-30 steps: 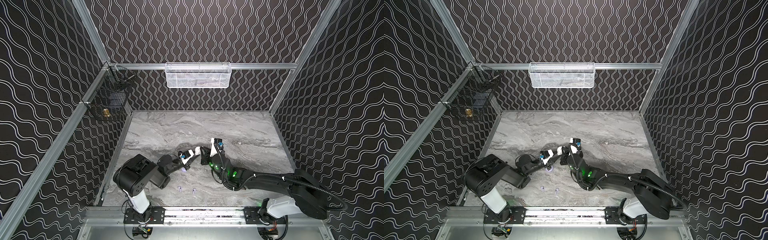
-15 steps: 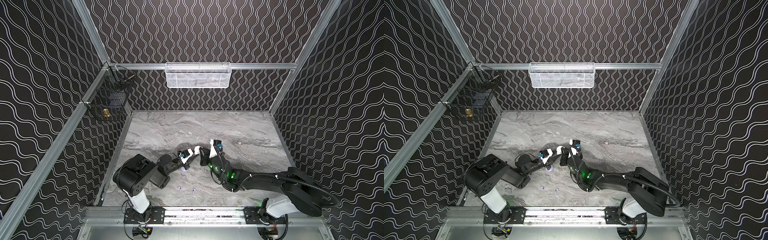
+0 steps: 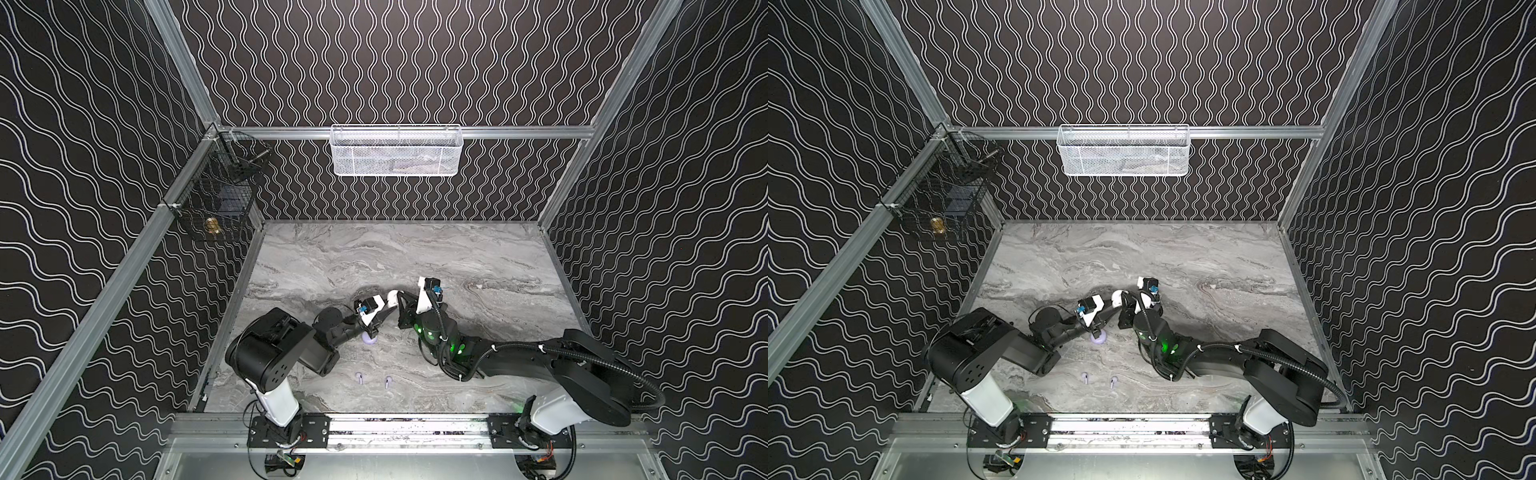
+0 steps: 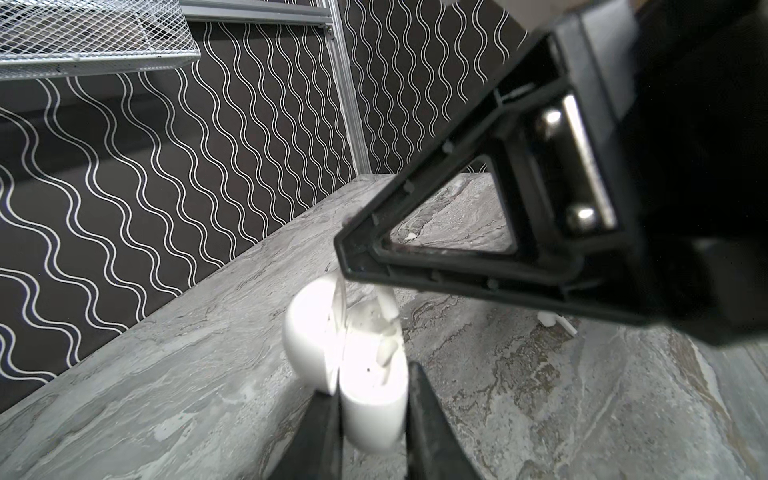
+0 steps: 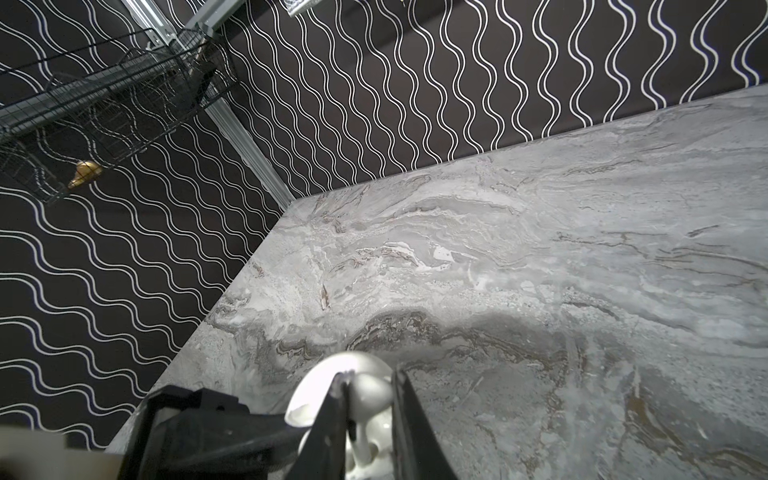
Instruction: Insert the wireless bluetooth earbuds into the charging case
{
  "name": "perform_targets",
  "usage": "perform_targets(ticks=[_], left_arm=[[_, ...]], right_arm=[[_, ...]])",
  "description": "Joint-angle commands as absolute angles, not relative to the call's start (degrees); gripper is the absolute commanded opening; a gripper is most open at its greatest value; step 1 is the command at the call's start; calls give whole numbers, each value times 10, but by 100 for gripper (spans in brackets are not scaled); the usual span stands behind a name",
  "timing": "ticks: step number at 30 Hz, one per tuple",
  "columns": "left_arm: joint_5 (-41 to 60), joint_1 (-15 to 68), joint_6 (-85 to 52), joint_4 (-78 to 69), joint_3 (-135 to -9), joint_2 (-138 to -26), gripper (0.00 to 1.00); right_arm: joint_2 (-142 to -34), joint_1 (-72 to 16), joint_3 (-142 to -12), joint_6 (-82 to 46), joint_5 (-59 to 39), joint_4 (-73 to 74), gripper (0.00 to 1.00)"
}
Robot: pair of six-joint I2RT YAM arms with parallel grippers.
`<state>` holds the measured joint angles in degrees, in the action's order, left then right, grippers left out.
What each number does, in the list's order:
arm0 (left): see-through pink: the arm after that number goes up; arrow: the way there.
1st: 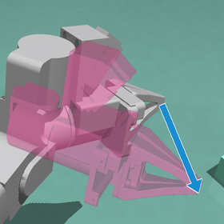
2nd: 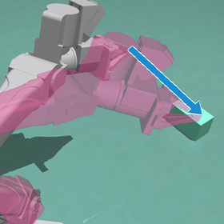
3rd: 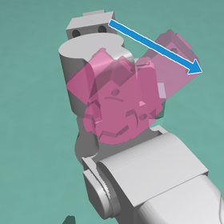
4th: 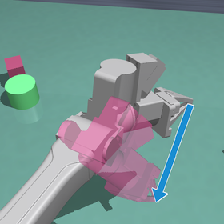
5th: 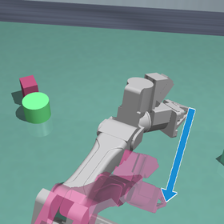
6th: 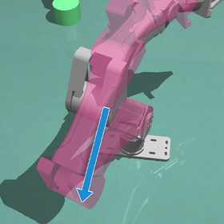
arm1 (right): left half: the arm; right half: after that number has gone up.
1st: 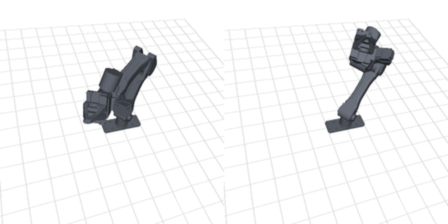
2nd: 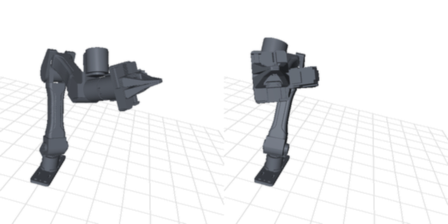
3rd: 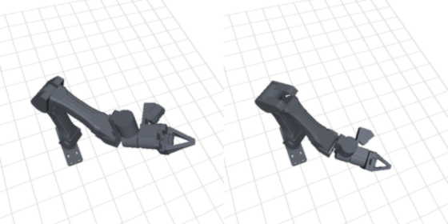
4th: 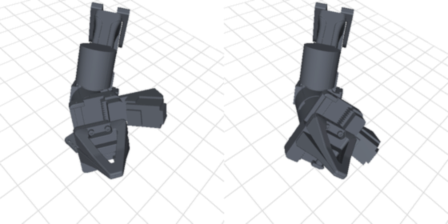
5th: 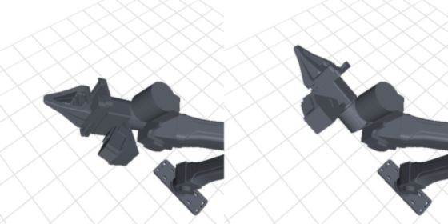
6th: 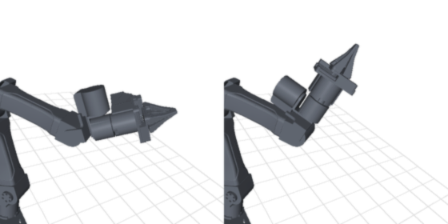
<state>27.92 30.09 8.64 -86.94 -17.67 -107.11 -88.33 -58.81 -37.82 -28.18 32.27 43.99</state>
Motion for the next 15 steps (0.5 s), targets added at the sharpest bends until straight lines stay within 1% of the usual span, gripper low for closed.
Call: perform_targets(ticks=[1, 15], left_arm=[[285, 299, 74, -889, -182, -1071, 17], [285, 296, 70, -889, -182, -1071, 17]], right_arm=[[-891, -587, -380, -276, 326, 480, 20], [-912, -579, -381, -277, 302, 505, 20]])
